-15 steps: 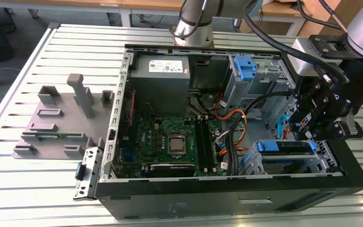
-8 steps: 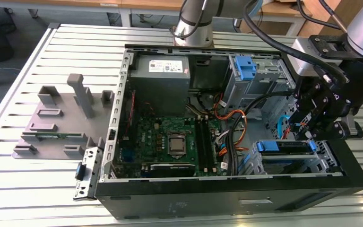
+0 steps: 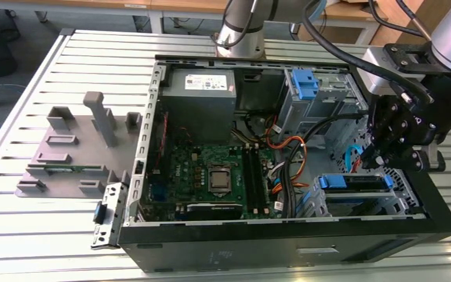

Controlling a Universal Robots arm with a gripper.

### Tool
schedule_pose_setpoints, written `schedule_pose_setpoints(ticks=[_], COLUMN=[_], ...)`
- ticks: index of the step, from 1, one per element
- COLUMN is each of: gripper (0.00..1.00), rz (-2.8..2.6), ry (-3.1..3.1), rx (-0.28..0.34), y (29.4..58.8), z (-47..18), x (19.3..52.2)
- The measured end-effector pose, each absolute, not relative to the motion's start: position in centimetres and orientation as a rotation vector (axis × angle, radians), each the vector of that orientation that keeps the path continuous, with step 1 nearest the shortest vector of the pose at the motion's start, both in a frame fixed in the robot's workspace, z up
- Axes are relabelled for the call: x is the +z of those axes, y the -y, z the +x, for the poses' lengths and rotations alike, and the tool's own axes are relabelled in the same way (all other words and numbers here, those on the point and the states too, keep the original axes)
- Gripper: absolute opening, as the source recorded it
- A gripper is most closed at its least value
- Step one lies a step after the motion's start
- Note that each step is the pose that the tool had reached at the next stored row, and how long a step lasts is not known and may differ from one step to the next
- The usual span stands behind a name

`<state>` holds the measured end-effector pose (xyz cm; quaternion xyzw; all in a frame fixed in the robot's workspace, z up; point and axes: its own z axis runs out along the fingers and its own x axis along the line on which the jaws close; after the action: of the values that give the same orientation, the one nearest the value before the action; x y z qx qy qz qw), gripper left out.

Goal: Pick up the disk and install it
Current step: 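Insert the first disk wire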

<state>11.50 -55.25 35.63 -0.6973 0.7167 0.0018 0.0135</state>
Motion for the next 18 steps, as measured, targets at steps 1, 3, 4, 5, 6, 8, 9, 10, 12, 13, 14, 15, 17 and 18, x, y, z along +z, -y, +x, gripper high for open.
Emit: schedule_pose_setpoints(ticks=[1, 3, 4, 5, 6, 8, 9, 10, 12, 13, 14, 15, 17, 18], gripper=[0.23, 0.16, 0.16, 0.16, 0.16, 0.16, 0.16, 0.16, 0.16, 0.16, 0.16, 0.16, 0.16, 0.16], rz=[-2.172, -2.172, -2.172, -2.172, -2.172, -2.172, -2.172, -2.172, -2.172, -2.172, -2.172, -2.172, -2.172, -2.173], ry=[-2.232, -2.232, -2.232, -2.232, -2.232, -2.232, -2.232, -2.232, -2.232, -2.232, -2.232, -2.232, -2.231, -2.231], rx=[0.006, 0.006, 0.006, 0.006, 0.006, 0.006, 0.006, 0.006, 0.006, 0.006, 0.006, 0.006, 0.006, 0.006], y=[55.25, 55.25, 55.25, 55.25, 55.25, 55.25, 55.25, 55.25, 55.28, 55.33, 55.37, 55.41, 55.47, 55.49], z=[11.5, 11.5, 11.5, 11.5, 11.5, 11.5, 11.5, 11.5, 11.5, 11.5, 11.5, 11.5, 11.5, 11.5], x=[35.63, 35.63, 35.63, 35.62, 35.62, 35.48, 35.33, 35.32, 35.29, 35.28, 35.28, 35.27, 35.15, 35.07])
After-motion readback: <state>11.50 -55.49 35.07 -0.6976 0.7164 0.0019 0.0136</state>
